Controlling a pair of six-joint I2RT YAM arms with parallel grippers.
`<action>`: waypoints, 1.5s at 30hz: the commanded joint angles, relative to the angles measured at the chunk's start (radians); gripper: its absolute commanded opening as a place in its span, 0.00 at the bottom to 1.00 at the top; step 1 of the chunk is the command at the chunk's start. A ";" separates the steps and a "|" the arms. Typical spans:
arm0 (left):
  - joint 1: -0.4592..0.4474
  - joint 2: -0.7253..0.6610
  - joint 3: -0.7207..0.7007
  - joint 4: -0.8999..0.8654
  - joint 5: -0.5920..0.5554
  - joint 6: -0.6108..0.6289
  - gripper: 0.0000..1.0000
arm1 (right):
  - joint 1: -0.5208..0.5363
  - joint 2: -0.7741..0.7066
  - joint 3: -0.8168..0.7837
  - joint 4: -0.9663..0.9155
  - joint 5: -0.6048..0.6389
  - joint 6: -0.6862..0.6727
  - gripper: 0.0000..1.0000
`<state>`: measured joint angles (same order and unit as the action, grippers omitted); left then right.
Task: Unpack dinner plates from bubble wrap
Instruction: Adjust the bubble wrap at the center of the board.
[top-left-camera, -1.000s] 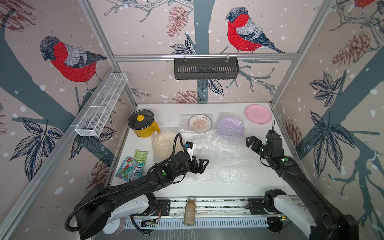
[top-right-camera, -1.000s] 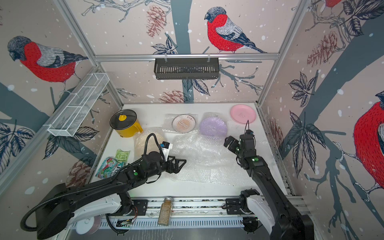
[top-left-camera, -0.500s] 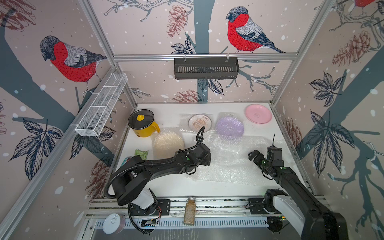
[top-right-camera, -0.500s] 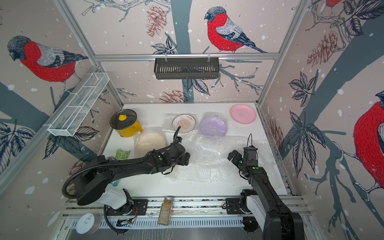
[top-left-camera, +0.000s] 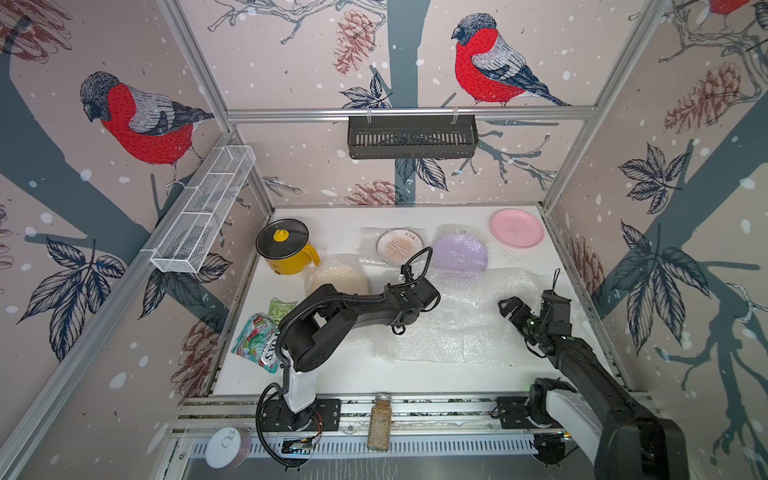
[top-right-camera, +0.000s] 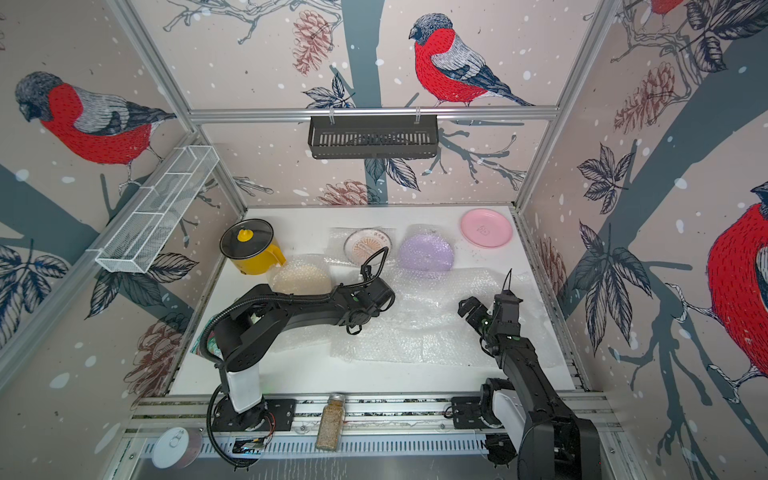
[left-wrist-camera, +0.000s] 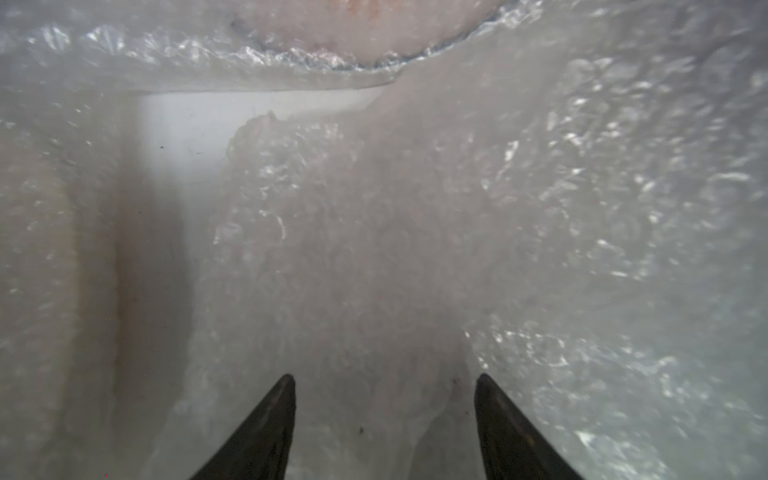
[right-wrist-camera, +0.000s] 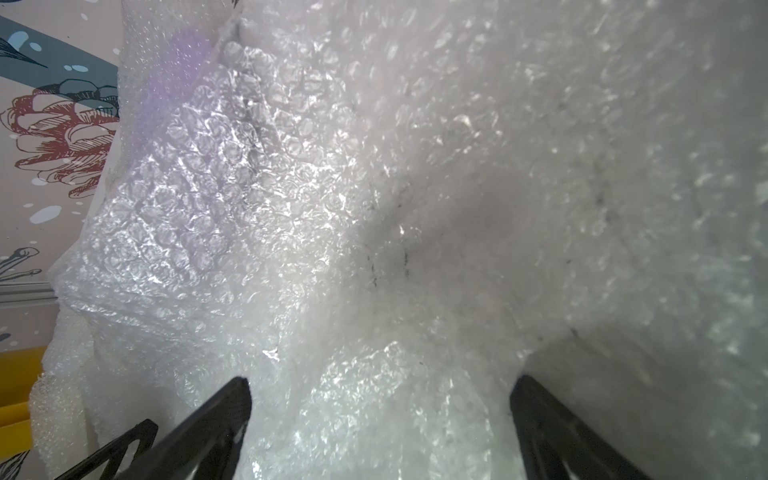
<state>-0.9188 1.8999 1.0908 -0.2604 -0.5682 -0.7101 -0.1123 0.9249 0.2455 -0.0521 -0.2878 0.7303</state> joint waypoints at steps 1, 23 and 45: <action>0.014 0.017 0.008 -0.047 -0.063 -0.033 0.60 | -0.014 0.002 -0.008 -0.093 -0.007 -0.005 0.99; 0.086 -0.387 -0.213 0.095 0.242 0.001 0.00 | -0.265 0.023 0.011 -0.132 0.026 0.068 0.99; 0.397 -0.748 -0.532 0.202 0.501 -0.059 0.60 | -0.456 0.109 0.078 -0.079 -0.087 0.010 0.99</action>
<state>-0.5262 1.2064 0.5369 -0.0444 -0.0090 -0.7460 -0.5762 1.0679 0.3176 -0.0021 -0.3973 0.7570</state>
